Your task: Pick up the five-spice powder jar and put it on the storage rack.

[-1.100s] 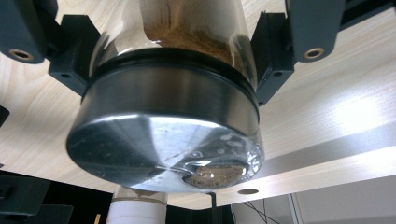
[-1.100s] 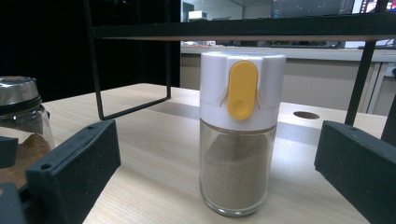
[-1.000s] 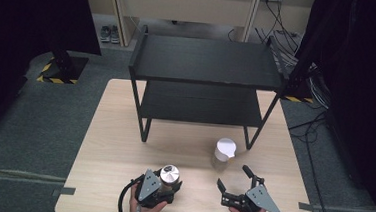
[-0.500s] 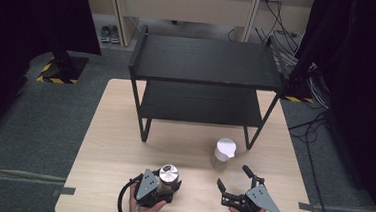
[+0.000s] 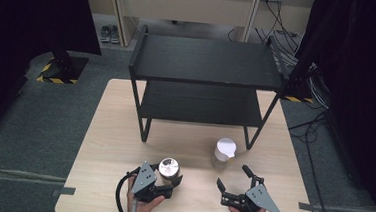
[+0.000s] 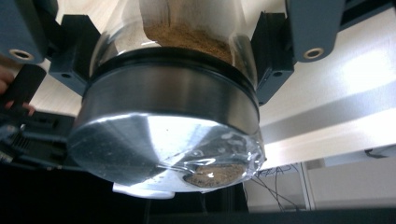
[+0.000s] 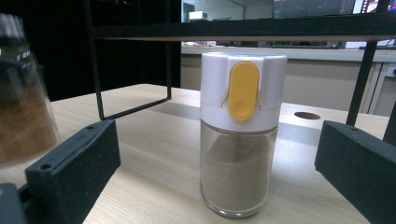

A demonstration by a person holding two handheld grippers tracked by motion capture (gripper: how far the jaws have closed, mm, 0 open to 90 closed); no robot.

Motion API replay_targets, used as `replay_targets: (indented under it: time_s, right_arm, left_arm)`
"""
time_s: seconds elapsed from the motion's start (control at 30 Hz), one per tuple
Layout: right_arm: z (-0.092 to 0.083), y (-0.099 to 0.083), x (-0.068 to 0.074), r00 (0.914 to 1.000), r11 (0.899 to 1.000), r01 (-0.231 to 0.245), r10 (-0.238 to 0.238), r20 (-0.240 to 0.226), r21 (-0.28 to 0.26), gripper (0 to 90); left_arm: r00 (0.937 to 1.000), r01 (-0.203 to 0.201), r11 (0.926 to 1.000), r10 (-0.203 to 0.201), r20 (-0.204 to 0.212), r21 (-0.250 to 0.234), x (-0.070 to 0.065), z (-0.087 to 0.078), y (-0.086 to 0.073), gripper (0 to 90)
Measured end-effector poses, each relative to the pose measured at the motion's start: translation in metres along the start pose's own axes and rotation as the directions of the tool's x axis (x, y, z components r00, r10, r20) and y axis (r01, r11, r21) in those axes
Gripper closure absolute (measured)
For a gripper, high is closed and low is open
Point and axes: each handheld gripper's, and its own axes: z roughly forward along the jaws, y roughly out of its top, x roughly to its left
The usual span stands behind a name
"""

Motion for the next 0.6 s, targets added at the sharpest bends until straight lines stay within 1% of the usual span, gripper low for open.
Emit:
replay_targets:
  time_s: [0.13,0.2,0.27,0.47,0.6]
  right_arm:
    - [0.000,0.000,0.000,1.0000,1.000,0.000,0.000,-0.001,0.000,0.4]
    - [0.000,0.000,0.000,1.0000,1.000,0.001,-0.001,-0.001,0.001,0.4]
    - [0.000,0.000,0.000,1.0000,1.000,0.001,-0.001,-0.001,0.000,0.4]
    - [0.001,0.000,0.000,1.0000,1.000,0.001,-0.001,0.001,0.002,0.4]
    - [0.000,0.000,0.000,1.0000,1.000,0.000,0.000,0.001,0.001,0.4]
  left_arm:
    - [0.9997,0.003,1.0000,-0.003,0.025,-0.008,0.007,0.002,0.012,30.4]
    - [0.9994,-0.007,1.0000,0.008,0.032,-0.006,0.009,0.003,0.021,30.4]
    - [0.9986,-0.013,0.9999,0.014,0.051,-0.007,0.013,0.003,0.031,30.4]
    - [0.9929,-0.010,0.9996,0.013,0.118,-0.026,0.028,0.005,0.060,30.3]
    - [0.9903,-0.030,0.9993,0.032,0.135,-0.023,0.033,0.010,0.079,30.3]
